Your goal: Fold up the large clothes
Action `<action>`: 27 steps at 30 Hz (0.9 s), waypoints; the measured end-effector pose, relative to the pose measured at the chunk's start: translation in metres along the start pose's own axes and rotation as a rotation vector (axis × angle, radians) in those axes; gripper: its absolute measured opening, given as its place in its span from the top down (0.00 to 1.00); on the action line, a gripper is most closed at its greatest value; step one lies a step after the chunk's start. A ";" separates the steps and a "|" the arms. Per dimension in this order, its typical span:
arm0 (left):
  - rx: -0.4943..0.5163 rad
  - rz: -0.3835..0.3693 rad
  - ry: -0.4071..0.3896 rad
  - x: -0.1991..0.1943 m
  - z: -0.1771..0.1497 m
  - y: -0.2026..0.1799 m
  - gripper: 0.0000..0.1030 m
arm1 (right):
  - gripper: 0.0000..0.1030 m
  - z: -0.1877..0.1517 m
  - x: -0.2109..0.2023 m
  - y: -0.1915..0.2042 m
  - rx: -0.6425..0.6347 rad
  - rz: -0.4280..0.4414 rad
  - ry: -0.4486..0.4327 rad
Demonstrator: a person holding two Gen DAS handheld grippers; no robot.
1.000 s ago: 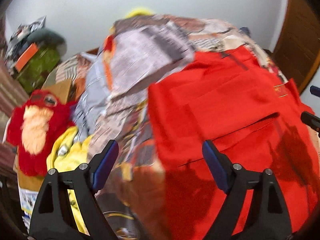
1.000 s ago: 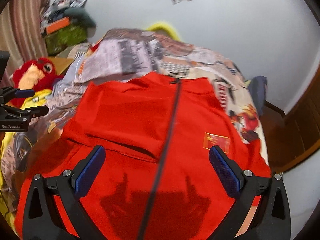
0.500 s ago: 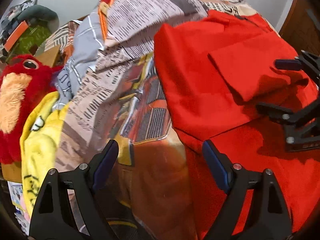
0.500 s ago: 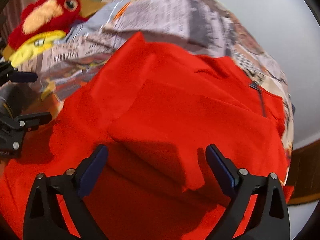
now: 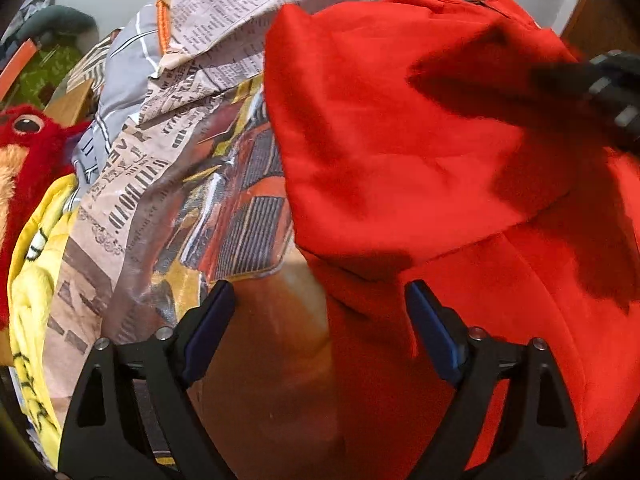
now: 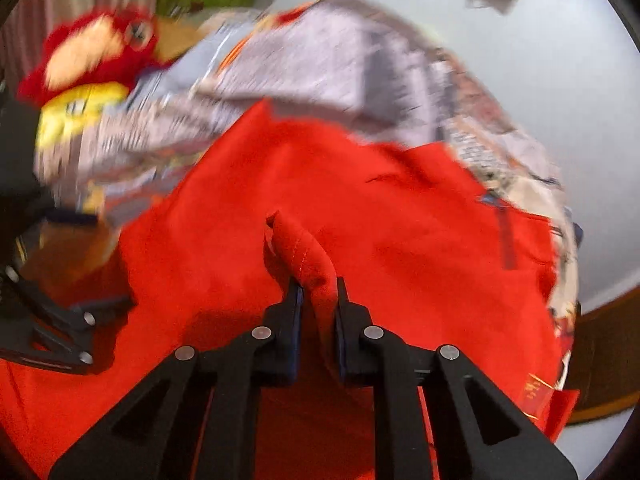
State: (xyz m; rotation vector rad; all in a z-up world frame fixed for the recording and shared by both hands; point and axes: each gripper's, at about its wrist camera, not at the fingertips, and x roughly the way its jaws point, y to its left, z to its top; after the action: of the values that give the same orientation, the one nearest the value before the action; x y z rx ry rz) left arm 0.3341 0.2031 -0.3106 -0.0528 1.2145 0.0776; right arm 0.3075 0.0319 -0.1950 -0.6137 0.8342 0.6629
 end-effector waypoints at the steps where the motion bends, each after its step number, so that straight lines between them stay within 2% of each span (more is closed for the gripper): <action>1: -0.022 0.006 0.003 0.001 0.002 0.002 0.12 | 0.89 0.002 -0.006 -0.009 0.029 -0.009 -0.022; 6: -0.086 0.046 0.001 0.004 0.011 0.008 0.12 | 0.89 0.004 -0.060 -0.078 0.235 -0.051 -0.144; 9: -0.107 0.065 0.000 0.005 0.015 0.014 0.12 | 0.89 -0.006 -0.095 -0.122 0.346 -0.100 -0.214; 12: -0.128 0.093 -0.008 0.004 0.018 0.021 0.12 | 0.89 -0.021 -0.114 -0.155 0.428 -0.144 -0.244; 15: -0.161 0.135 -0.032 0.000 0.018 0.028 0.12 | 0.89 -0.042 -0.121 -0.177 0.492 -0.177 -0.233; 17: -0.193 0.146 -0.048 -0.002 0.018 0.031 0.12 | 0.89 -0.058 -0.119 -0.187 0.531 -0.170 -0.214; 21: -0.247 0.124 -0.040 -0.002 0.018 0.038 0.12 | 0.89 -0.089 -0.110 -0.195 0.571 -0.158 -0.155; 27: -0.234 0.137 -0.022 0.002 0.014 0.032 0.11 | 0.89 -0.135 -0.083 -0.196 0.634 -0.111 -0.046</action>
State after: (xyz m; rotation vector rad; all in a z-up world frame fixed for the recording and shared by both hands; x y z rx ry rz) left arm 0.3449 0.2359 -0.3081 -0.1731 1.1812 0.3391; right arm 0.3481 -0.2136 -0.1537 -0.0685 0.9003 0.2803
